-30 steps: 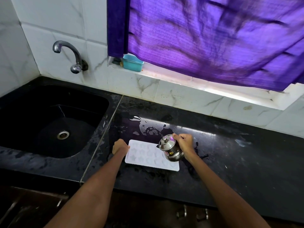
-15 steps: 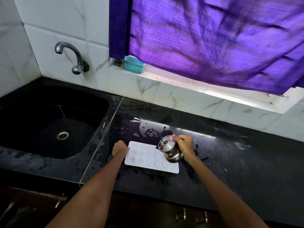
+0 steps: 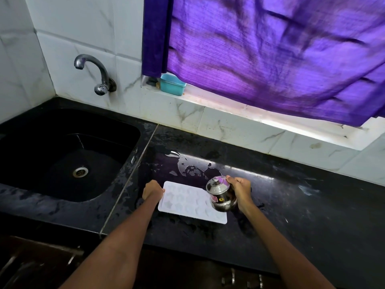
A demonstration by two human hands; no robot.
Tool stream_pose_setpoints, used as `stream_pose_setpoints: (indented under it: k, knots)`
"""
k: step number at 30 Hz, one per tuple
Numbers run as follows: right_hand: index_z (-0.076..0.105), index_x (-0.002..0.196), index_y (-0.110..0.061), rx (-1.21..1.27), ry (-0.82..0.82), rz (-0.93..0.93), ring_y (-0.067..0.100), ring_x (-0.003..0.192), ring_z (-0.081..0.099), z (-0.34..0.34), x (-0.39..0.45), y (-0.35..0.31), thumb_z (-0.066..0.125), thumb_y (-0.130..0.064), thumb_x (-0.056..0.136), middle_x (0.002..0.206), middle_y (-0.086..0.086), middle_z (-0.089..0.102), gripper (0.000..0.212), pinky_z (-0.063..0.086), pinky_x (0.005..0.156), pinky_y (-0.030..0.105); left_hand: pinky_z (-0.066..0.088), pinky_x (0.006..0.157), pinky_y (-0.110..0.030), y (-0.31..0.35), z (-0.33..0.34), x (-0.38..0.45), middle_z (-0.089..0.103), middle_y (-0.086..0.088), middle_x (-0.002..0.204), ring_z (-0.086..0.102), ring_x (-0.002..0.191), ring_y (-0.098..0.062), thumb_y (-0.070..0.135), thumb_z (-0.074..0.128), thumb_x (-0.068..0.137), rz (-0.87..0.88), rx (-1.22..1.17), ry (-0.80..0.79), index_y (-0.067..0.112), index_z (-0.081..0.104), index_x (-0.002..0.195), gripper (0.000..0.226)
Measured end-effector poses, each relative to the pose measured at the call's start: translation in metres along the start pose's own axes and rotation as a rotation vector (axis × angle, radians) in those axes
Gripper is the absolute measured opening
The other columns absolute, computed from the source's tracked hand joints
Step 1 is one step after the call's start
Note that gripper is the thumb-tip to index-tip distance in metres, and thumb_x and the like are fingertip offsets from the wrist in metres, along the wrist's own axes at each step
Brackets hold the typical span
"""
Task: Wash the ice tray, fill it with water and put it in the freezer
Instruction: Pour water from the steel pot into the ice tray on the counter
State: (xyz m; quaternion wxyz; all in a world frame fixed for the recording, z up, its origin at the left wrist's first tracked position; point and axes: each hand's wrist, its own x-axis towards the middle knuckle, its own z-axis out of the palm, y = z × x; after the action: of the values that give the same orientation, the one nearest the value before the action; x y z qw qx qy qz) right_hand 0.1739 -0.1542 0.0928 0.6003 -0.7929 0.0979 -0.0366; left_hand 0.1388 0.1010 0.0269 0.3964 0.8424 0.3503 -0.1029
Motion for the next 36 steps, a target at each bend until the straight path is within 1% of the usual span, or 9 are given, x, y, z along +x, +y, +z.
stream_pose_setpoints:
  k: [3,6,11,13,19,24,30,36]
  knots:
    - [0.049,0.050,-0.007,-0.057,-0.014,-0.024,0.018,0.054,0.044,-0.005,0.004,0.007,0.064,-0.011,0.082,0.055,0.009,0.047,0.035,0.035,0.052,0.027,0.051,0.090,-0.039,0.000,0.000,-0.001,0.063,-0.020,0.123,0.061,0.114,-0.035,0.018,0.068,0.086,-0.003,-0.001,-0.003,-0.001,0.064,0.116,0.035]
    - [0.050,0.052,-0.005,-0.119,-0.023,-0.047,0.017,0.054,0.039,-0.009,0.008,0.013,0.064,-0.010,0.082,0.054,0.008,0.043,0.034,0.030,0.052,0.027,0.052,0.090,-0.039,0.001,0.000,-0.002,0.063,-0.020,0.123,0.061,0.114,-0.035,0.018,0.067,0.087,-0.004,-0.006,-0.003,-0.001,0.064,0.116,0.035]
    - [0.041,0.043,-0.012,-0.189,-0.006,-0.092,0.015,0.050,0.033,-0.014,0.012,0.019,0.065,-0.008,0.080,0.046,0.002,0.035,0.044,0.028,0.051,0.027,0.051,0.091,-0.039,0.001,0.000,-0.003,0.063,-0.020,0.124,0.061,0.115,-0.034,0.018,0.067,0.087,-0.003,0.000,0.002,-0.001,0.064,0.116,0.035]
    - [0.038,0.043,-0.014,-0.225,-0.011,-0.107,0.014,0.049,0.031,-0.015,0.013,0.020,0.066,-0.008,0.080,0.045,0.000,0.033,0.046,0.026,0.051,0.027,0.051,0.091,-0.039,0.001,0.000,-0.003,0.063,-0.020,0.124,0.060,0.115,-0.035,0.018,0.066,0.088,-0.002,0.002,0.002,-0.001,0.064,0.116,0.034]
    - [0.041,0.045,-0.012,-0.257,-0.010,-0.127,0.016,0.050,0.033,-0.016,0.017,0.025,0.067,-0.009,0.079,0.046,0.002,0.036,0.043,0.029,0.053,0.029,0.051,0.091,-0.039,0.002,-0.001,-0.004,0.063,-0.020,0.124,0.060,0.115,-0.035,0.018,0.067,0.087,-0.007,-0.007,0.006,-0.001,0.064,0.116,0.035]
    - [0.039,0.043,-0.014,-0.263,-0.026,-0.132,0.014,0.048,0.030,-0.016,0.018,0.025,0.067,-0.009,0.078,0.044,0.001,0.033,0.045,0.025,0.051,0.027,0.050,0.091,-0.040,0.002,-0.001,-0.005,0.061,-0.020,0.127,0.059,0.117,-0.035,0.017,0.066,0.087,-0.005,-0.002,0.009,0.000,0.062,0.119,0.037]
    - [0.039,0.043,-0.014,-0.261,-0.016,-0.133,0.015,0.048,0.032,-0.016,0.017,0.026,0.068,-0.010,0.078,0.045,0.002,0.035,0.046,0.027,0.052,0.029,0.050,0.092,-0.040,0.003,0.000,-0.005,0.061,-0.019,0.127,0.059,0.118,-0.034,0.019,0.066,0.088,-0.014,0.005,0.013,0.000,0.062,0.120,0.038]
    - [0.039,0.042,-0.016,-0.270,-0.035,-0.131,0.014,0.043,0.031,-0.014,0.013,0.020,0.067,-0.008,0.079,0.042,0.000,0.036,0.047,0.026,0.049,0.025,0.050,0.093,-0.040,0.001,0.001,-0.004,0.061,-0.020,0.126,0.059,0.117,-0.036,0.019,0.066,0.087,-0.011,0.000,0.020,-0.001,0.063,0.119,0.038]
